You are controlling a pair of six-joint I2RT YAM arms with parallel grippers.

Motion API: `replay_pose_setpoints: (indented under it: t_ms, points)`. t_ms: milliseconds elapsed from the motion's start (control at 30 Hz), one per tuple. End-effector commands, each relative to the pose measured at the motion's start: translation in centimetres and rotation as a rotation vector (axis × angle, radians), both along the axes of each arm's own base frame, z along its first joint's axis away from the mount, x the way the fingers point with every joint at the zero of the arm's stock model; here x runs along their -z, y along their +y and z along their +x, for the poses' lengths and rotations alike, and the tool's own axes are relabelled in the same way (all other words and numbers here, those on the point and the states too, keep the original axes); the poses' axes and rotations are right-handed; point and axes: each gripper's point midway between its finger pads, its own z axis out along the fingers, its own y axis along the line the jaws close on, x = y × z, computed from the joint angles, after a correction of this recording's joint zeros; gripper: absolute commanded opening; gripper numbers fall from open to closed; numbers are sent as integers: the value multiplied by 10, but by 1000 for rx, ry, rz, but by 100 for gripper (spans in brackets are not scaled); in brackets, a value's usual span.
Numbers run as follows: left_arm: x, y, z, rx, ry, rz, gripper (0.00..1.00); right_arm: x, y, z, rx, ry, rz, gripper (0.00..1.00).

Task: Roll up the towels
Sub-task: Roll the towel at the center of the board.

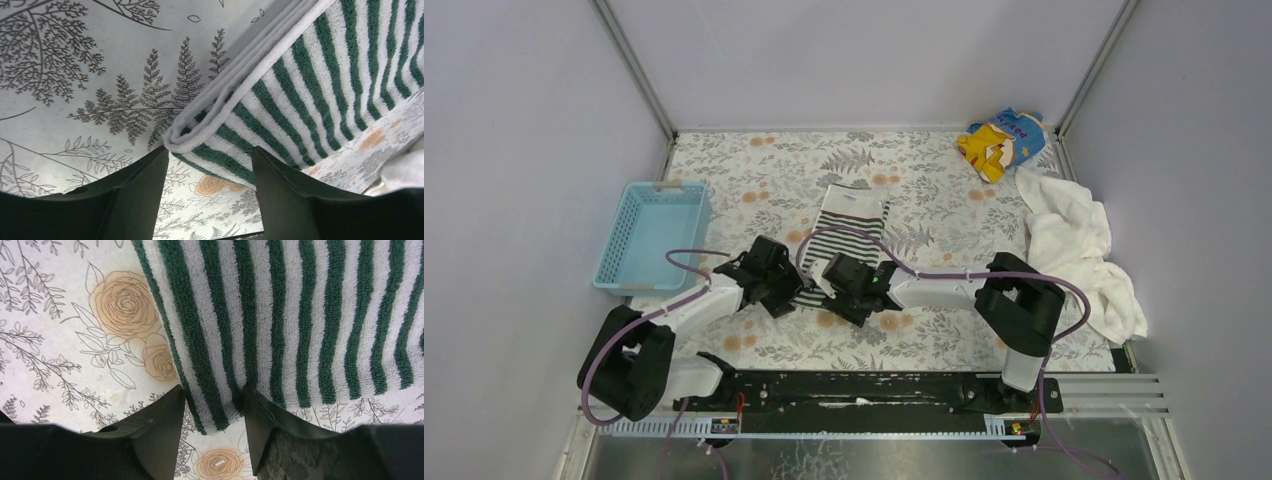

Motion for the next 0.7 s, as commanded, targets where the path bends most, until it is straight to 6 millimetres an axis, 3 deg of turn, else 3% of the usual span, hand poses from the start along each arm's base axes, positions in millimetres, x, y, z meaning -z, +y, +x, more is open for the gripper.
replay_pose_setpoints:
  t_ms: [0,200,433,667]
  points:
    - [21,7,-7,-37,56,48,59,30,-19,-23,-10,62,-129,54]
    - [33,30,-4,-94,97,188,43,26,-6,-31,-3,70,-105,54]
    - [43,48,1,-125,140,243,32,23,5,-39,-21,66,-86,55]
    - [42,64,2,-159,141,246,27,28,7,-41,-19,67,-92,55]
